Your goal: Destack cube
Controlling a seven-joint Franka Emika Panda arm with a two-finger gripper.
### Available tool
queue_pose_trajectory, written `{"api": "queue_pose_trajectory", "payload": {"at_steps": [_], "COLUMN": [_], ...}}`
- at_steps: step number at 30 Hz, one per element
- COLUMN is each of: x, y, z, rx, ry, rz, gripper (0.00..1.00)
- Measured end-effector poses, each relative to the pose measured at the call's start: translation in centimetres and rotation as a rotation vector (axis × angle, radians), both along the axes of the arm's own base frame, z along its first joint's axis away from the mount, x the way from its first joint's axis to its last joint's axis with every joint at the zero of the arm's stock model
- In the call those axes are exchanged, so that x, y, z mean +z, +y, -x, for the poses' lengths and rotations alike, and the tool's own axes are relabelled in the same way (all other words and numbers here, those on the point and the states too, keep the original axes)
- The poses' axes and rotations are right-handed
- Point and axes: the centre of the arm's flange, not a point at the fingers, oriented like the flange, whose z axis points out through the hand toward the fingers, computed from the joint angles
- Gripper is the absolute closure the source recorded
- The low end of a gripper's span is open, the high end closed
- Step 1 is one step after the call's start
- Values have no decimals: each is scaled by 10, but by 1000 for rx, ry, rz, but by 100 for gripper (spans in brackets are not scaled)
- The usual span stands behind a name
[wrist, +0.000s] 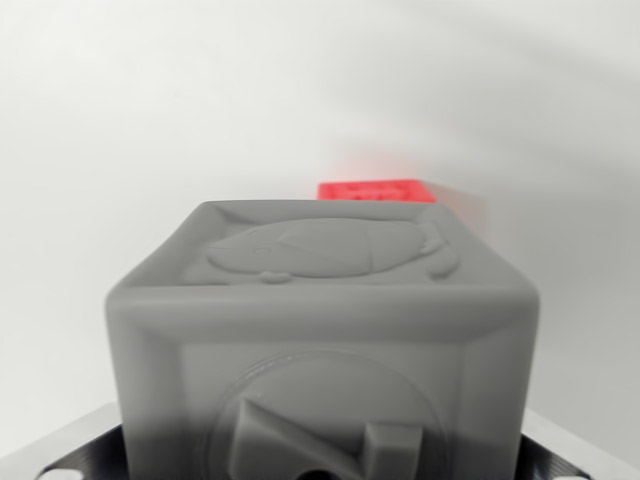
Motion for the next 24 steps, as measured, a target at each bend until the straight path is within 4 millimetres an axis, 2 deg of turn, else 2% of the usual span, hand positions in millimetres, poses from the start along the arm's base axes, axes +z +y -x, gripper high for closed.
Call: {"api": "queue_pose_trajectory", "payload": {"at_steps": [24], "x": [-12], "y": [44], "z": [-6], "rx": [-108], "ry": [0], "rz": [2], "gripper": [100]}}
